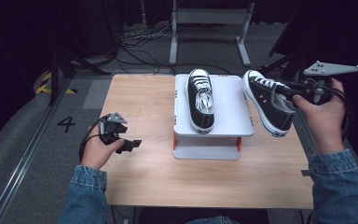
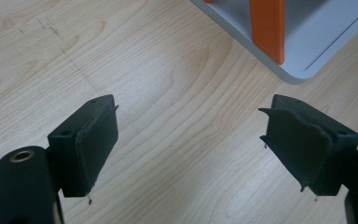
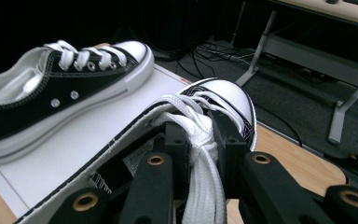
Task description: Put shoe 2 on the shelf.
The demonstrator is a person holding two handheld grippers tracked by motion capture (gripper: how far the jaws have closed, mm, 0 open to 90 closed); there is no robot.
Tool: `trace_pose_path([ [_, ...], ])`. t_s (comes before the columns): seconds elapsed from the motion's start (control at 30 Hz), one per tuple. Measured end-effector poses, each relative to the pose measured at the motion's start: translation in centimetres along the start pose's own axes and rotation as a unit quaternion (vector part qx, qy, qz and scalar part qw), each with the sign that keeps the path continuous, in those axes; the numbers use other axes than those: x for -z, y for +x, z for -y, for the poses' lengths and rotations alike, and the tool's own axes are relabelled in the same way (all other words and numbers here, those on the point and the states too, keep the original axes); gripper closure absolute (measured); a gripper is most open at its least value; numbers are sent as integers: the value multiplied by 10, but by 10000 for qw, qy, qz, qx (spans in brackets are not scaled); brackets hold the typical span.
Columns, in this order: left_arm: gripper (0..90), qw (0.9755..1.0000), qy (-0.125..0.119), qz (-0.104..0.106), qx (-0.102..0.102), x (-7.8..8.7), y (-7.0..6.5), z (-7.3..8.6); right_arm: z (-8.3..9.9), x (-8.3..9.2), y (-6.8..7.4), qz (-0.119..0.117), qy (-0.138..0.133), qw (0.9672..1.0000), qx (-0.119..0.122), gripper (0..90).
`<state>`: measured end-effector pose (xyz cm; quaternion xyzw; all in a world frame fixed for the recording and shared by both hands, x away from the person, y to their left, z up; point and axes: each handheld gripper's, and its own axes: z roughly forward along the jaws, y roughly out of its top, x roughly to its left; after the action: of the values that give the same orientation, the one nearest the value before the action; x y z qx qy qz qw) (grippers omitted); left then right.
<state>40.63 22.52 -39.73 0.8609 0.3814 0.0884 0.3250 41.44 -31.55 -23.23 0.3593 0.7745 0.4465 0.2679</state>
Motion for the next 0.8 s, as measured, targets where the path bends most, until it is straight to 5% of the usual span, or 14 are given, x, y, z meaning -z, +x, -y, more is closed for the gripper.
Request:
trace_pose_path([
  [0.33, 172, 10000, -30, -32, 71, 5, 1, 6, -28, -45, 38, 182, 150, 9993, 279, 792],
  [0.63, 172, 9997, -70, -107, 189, 12, 1, 16, -24, -85, 66, 537, 390, 9970, 390, 792],
  [0.8, 172, 9996, -48, -134, 228, 15, 2, 20, -20, -96, 79, 629, 264, 9967, 438, 787],
])
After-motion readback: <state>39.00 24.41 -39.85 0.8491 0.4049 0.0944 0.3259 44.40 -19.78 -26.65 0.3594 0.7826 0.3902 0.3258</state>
